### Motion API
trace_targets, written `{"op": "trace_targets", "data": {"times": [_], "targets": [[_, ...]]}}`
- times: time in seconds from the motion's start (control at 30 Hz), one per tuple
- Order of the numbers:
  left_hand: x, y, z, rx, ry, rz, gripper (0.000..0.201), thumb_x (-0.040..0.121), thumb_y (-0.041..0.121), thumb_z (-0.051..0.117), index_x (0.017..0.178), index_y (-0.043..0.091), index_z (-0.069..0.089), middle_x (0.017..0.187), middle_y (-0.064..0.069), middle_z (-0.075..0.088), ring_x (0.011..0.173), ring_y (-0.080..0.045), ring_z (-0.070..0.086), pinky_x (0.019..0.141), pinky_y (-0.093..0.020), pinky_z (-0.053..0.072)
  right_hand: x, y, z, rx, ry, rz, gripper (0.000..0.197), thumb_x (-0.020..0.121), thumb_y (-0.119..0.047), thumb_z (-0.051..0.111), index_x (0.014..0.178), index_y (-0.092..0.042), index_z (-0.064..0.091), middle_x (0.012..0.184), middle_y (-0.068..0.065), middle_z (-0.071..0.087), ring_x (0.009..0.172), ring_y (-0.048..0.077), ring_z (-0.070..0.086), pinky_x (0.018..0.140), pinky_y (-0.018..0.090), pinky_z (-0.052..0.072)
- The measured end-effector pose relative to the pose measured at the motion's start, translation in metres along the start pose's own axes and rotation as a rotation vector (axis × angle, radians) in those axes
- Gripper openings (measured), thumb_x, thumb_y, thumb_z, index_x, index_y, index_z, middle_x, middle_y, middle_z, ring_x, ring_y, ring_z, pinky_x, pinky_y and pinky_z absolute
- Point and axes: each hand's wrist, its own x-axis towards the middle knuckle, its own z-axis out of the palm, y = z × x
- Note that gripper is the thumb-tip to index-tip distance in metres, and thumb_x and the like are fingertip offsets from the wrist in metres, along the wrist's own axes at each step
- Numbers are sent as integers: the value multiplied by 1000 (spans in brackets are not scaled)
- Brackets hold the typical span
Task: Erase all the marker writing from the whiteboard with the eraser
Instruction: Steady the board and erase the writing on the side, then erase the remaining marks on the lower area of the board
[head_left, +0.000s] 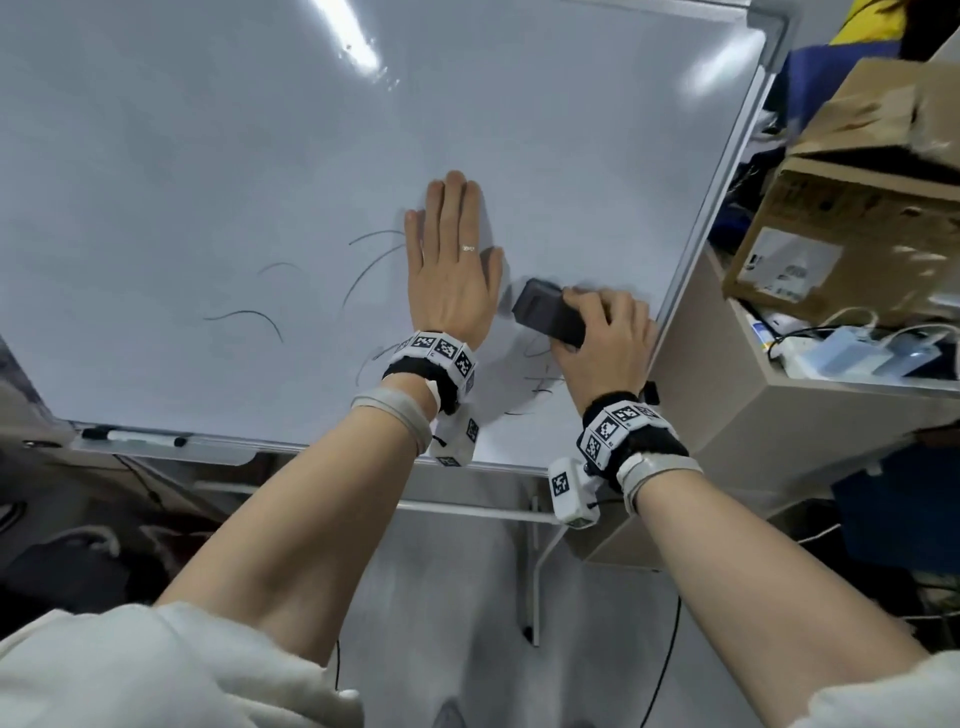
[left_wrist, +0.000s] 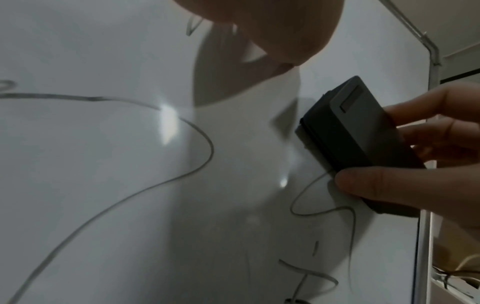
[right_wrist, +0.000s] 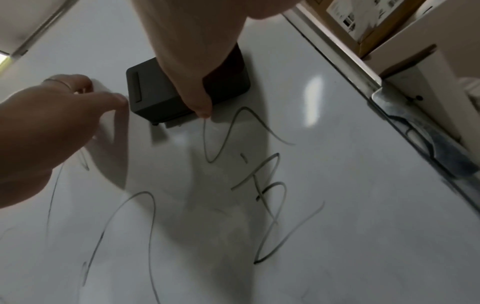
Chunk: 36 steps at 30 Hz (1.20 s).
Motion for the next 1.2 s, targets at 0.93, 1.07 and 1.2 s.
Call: {"op": "trace_targets", "data": {"times": [0.93, 1.07, 1.2], "targets": [[-182, 6, 63, -315, -572, -968, 89, 69, 68, 74, 128, 5, 51, 126, -11, 48, 113, -32, 54, 100, -41, 46, -19, 13, 21, 33, 34, -78, 47, 68, -30, 79, 112, -25, 62, 111, 5, 60, 101, 31, 51, 83, 39, 35], [-195, 7, 72, -342, -520, -1125, 109, 63, 66, 81, 137, -3, 40, 134, -16, 43, 126, -34, 45, 110, -41, 39, -41, 19, 33, 8, -74, -148, 49, 66, -29, 80, 112, -24, 65, 110, 7, 61, 98, 32, 53, 81, 41, 40], [-193, 10, 76, -344, -513, -1195, 138, 63, 58, 85, 151, -10, 3, 156, -21, 12, 145, -37, 24, 117, -45, 32, -17, 17, 19, 36, 12, -97, 47, 68, -32, 77, 113, -26, 65, 109, 5, 62, 98, 30, 54, 82, 41, 39]]}}
